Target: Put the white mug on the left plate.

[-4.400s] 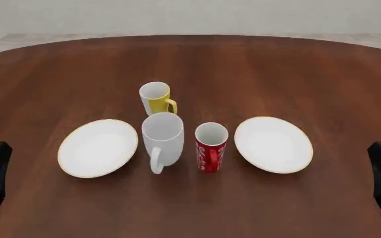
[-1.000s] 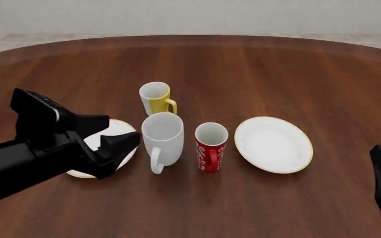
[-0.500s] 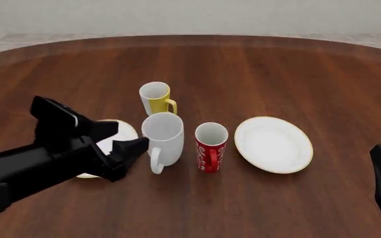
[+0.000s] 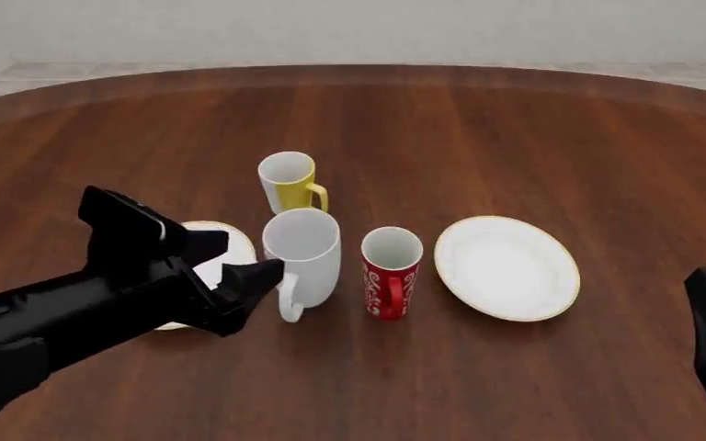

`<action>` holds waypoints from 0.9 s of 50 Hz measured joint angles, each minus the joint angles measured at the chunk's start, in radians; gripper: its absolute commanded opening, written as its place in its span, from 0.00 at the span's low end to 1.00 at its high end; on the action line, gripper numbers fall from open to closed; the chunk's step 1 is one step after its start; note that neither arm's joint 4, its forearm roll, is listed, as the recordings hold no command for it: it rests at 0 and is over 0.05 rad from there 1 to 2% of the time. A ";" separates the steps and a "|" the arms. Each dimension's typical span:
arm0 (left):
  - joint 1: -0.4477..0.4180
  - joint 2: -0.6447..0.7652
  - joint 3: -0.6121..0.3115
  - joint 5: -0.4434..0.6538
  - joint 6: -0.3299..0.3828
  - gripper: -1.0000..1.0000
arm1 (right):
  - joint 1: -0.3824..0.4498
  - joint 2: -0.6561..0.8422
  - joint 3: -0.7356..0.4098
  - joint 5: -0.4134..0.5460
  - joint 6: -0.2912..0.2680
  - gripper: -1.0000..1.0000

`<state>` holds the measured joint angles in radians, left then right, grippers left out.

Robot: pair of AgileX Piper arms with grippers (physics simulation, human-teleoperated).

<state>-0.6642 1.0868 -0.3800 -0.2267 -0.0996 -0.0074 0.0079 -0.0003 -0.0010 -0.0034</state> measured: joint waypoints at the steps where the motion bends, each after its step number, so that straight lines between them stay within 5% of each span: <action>1: 0.001 0.003 0.001 -0.003 0.000 1.00 | 0.000 0.000 0.000 0.000 0.000 1.00; 45: 0.012 0.139 0.011 -0.110 -0.018 1.00 | -0.001 -0.003 0.000 0.005 -0.005 1.00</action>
<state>-0.6525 1.2262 -0.3691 -0.3363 -0.1175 -0.0083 0.0047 -0.0002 0.0038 -0.0082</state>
